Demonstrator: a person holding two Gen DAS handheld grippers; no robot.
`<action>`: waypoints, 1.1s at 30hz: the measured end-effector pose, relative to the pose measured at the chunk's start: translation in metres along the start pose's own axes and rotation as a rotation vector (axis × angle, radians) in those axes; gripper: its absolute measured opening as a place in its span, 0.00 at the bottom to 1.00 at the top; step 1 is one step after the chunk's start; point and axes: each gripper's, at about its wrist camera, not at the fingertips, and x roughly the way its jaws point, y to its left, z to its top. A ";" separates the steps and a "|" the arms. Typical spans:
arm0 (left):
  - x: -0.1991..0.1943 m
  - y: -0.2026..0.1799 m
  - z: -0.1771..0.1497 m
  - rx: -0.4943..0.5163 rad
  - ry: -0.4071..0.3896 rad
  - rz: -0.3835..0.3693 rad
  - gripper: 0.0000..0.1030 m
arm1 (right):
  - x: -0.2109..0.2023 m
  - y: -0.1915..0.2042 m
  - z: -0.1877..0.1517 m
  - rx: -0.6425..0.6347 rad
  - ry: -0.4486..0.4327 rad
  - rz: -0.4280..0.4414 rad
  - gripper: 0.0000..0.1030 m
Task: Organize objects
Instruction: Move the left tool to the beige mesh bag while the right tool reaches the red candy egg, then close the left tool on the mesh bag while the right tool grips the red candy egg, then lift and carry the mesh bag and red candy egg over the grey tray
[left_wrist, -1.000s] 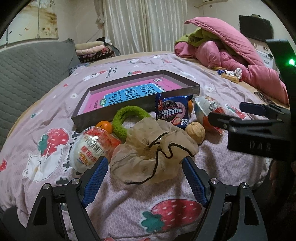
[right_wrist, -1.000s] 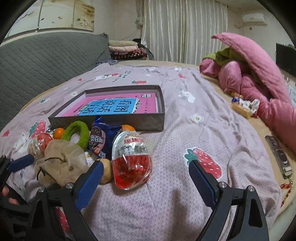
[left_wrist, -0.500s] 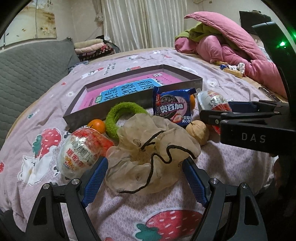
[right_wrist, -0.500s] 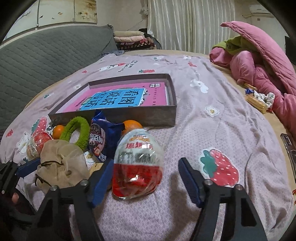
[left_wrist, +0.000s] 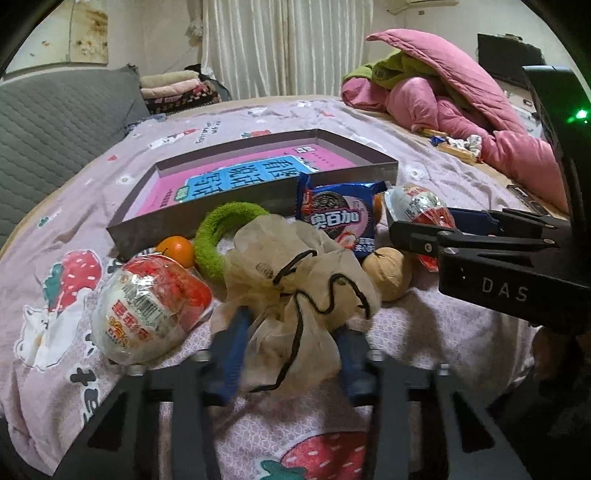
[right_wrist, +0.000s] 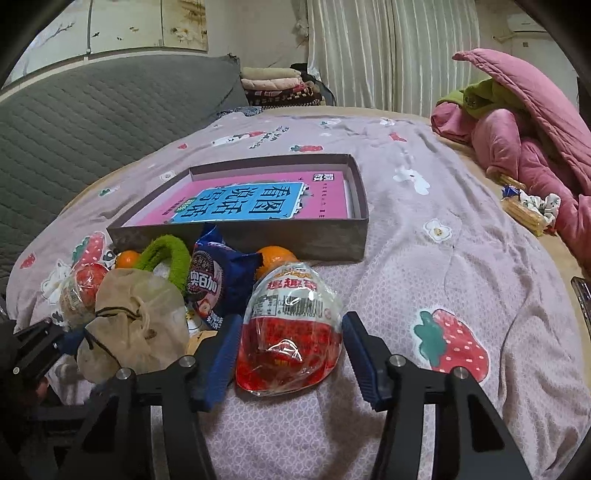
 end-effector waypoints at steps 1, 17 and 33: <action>-0.001 0.000 0.000 -0.003 -0.002 -0.007 0.23 | -0.001 0.000 0.000 0.000 -0.005 -0.002 0.54; -0.031 0.009 0.010 -0.036 -0.083 -0.088 0.12 | -0.024 0.000 0.005 -0.015 -0.110 -0.009 0.54; -0.048 0.053 0.060 -0.132 -0.188 -0.060 0.12 | -0.044 0.011 0.024 -0.054 -0.213 -0.025 0.54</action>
